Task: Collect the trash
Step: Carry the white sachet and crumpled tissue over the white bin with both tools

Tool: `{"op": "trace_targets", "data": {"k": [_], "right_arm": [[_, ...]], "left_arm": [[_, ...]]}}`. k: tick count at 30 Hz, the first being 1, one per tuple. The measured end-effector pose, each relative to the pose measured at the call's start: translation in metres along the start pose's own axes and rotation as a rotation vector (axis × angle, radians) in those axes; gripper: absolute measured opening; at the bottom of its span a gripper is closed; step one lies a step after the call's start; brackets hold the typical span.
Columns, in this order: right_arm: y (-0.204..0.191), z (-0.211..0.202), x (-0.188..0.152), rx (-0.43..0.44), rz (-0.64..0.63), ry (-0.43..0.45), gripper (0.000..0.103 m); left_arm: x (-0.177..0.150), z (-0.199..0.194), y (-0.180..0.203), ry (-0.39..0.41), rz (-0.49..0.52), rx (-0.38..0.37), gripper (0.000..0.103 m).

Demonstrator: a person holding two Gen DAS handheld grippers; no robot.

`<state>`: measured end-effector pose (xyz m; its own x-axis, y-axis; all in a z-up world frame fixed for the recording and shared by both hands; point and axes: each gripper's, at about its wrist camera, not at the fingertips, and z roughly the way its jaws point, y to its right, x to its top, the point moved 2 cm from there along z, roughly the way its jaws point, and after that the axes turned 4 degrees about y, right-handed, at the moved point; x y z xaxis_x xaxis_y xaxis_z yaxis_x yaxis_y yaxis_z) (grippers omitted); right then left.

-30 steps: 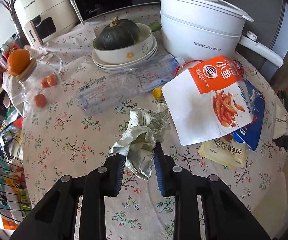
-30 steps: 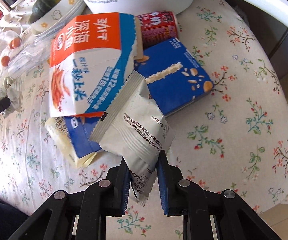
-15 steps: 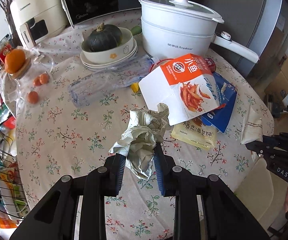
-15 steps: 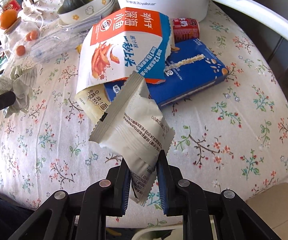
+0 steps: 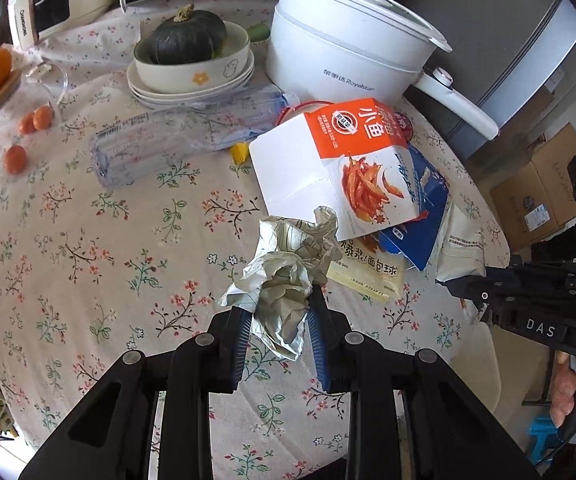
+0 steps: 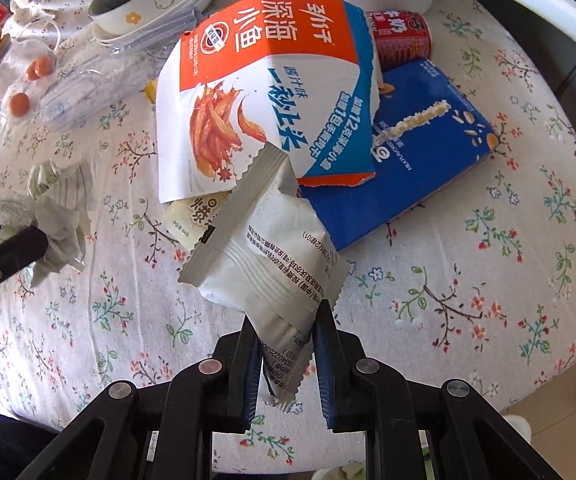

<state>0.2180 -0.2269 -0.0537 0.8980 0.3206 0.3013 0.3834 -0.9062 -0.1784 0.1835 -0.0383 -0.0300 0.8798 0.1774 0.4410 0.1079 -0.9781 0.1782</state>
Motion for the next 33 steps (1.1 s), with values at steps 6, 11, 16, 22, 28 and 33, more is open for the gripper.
{"op": "trace_targets", "data": {"k": [6,11,16,22,28,33], "right_arm": [[-0.011,-0.025,0.010,-0.065,0.002,-0.058,0.021],[-0.035,-0.047,0.016,-0.108,-0.007,-0.080,0.021],[-0.066,-0.059,0.038,-0.091,-0.038,-0.055,0.021],[-0.071,-0.065,0.036,-0.033,-0.048,-0.030,0.021],[-0.013,-0.064,-0.031,-0.006,-0.011,-0.018,0.021],[0.054,-0.045,-0.123,-0.015,0.072,-0.005,0.022]], "left_arm": [[0.003,-0.009,0.005,0.005,-0.010,-0.061,0.029],[-0.004,-0.025,-0.006,0.029,-0.010,-0.076,0.029],[-0.003,-0.037,-0.023,0.044,-0.081,-0.111,0.029],[-0.022,-0.036,0.000,0.033,-0.046,-0.167,0.029],[-0.063,-0.030,0.073,-0.019,0.076,-0.215,0.029],[-0.110,-0.009,0.143,-0.106,0.211,-0.281,0.029]]}}
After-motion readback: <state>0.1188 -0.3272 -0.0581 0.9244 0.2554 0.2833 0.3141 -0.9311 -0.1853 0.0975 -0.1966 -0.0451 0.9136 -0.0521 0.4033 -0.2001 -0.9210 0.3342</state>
